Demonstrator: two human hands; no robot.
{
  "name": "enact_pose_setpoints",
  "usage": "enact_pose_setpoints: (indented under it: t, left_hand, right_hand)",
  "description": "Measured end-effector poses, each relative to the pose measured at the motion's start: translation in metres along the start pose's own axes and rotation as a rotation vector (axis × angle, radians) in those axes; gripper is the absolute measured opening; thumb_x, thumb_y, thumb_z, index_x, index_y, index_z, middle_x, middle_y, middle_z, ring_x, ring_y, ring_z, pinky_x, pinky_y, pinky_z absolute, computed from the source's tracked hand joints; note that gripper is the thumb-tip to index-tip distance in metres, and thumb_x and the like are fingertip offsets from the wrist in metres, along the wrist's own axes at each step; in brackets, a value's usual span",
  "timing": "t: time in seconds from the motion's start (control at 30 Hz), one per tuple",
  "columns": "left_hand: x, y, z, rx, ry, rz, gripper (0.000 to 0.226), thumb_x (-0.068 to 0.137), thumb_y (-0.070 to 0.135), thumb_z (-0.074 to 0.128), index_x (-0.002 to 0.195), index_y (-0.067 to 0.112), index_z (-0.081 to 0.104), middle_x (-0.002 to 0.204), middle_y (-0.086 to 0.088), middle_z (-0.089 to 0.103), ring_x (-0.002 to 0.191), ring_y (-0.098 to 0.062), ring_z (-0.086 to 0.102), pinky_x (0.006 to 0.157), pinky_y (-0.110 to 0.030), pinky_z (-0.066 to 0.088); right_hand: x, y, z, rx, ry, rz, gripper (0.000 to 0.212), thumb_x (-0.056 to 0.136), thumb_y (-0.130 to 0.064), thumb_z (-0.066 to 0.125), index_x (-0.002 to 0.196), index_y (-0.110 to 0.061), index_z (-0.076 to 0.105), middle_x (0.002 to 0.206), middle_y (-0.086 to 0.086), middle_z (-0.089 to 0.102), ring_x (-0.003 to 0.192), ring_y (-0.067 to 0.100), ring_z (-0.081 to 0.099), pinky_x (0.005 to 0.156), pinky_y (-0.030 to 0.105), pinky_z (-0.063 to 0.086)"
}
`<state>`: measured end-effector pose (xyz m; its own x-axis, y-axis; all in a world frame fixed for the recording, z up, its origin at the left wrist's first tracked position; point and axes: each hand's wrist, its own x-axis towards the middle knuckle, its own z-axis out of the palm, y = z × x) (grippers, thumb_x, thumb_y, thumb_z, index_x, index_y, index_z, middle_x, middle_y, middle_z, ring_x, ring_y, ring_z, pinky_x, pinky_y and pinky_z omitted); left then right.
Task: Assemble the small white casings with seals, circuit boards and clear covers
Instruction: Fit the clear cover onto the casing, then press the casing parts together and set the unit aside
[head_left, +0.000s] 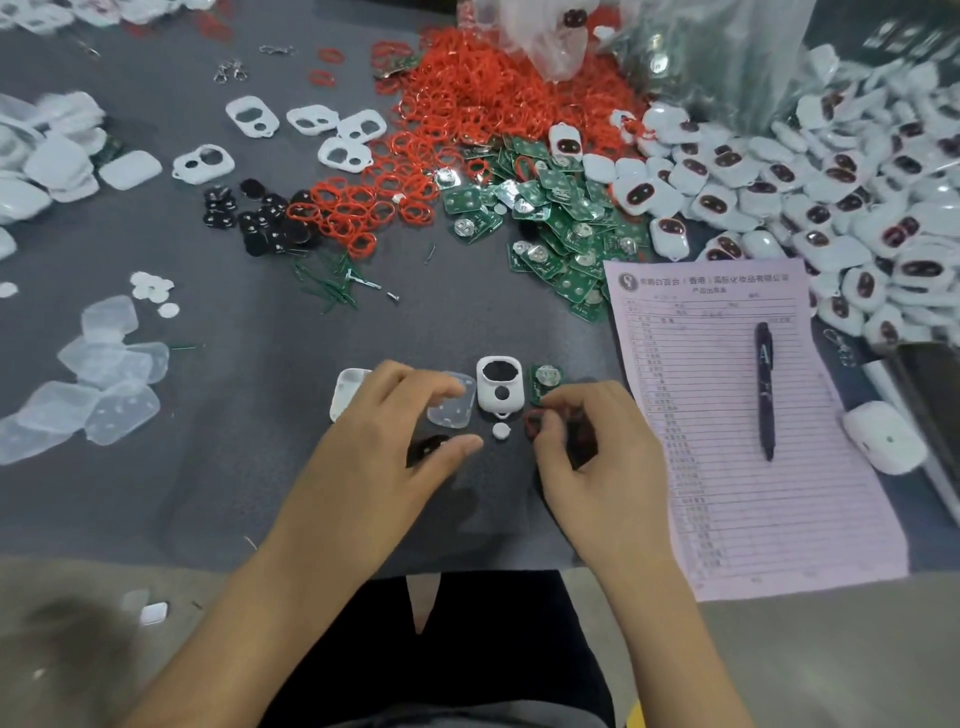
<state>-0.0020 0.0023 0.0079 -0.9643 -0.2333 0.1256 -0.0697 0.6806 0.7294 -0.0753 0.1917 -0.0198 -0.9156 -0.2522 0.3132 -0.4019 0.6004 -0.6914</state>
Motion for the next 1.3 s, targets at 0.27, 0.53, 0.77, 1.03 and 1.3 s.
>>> enact_pose_setpoints:
  t: [0.27, 0.53, 0.77, 1.03, 1.3]
  left_hand:
    - [0.046, 0.023, 0.005, 0.180, -0.090, 0.032, 0.016, 0.093, 0.047, 0.069, 0.104, 0.036, 0.067, 0.101, 0.012, 0.051, 0.094, -0.008, 0.056, 0.063, -0.018, 0.033]
    - [0.065, 0.031, 0.027, 0.349, -0.122, -0.050, 0.024, 0.091, 0.060, 0.064, 0.097, 0.036, 0.062, 0.095, 0.010, 0.050, 0.103, -0.019, 0.058, 0.070, -0.033, 0.033]
    - [0.067, 0.034, 0.030, 0.418, -0.123, -0.030, 0.045, 0.087, 0.074, 0.057, 0.093, 0.030, 0.050, 0.100, 0.003, 0.054, 0.103, -0.023, 0.056, 0.071, -0.035, 0.036]
    - [0.056, 0.028, 0.029, 0.158, 0.024, -0.027, 0.028, 0.086, 0.042, 0.071, 0.097, 0.019, 0.059, 0.101, 0.002, 0.052, 0.096, -0.022, 0.056, 0.077, -0.034, 0.046]
    - [0.017, 0.023, 0.002, -0.943, -0.061, -0.384, 0.017, 0.076, 0.041, 0.073, 0.079, 0.025, 0.071, 0.088, 0.001, 0.072, 0.079, -0.014, 0.072, 0.071, -0.030, 0.054]
  right_hand:
    - [-0.012, 0.005, -0.012, 0.008, -0.028, -0.032, 0.020, 0.087, -0.011, 0.080, 0.102, -0.021, 0.073, 0.099, -0.010, 0.058, 0.096, -0.002, 0.056, 0.080, 0.007, 0.038]
    - [-0.008, 0.007, -0.007, 0.005, -0.038, -0.044, 0.006, 0.095, -0.007, 0.071, 0.094, -0.013, 0.073, 0.100, -0.004, 0.058, 0.095, 0.001, 0.056, 0.086, 0.009, 0.039]
    - [-0.009, 0.006, -0.013, 0.207, 0.131, 0.053, 0.006, 0.099, -0.029, 0.058, 0.097, -0.032, 0.063, 0.097, -0.012, 0.065, 0.092, 0.008, 0.063, 0.080, 0.011, 0.043]
    - [-0.011, 0.004, -0.006, 0.266, 0.201, 0.154, 0.009, 0.096, -0.039, 0.060, 0.093, -0.033, 0.064, 0.082, -0.010, 0.066, 0.072, 0.011, 0.064, 0.067, 0.012, 0.045]
    - [-0.011, -0.010, -0.004, 0.311, 0.146, 0.125, 0.010, 0.090, -0.029, 0.074, 0.091, -0.036, 0.067, 0.084, -0.010, 0.065, 0.070, 0.011, 0.061, 0.065, 0.013, 0.044]
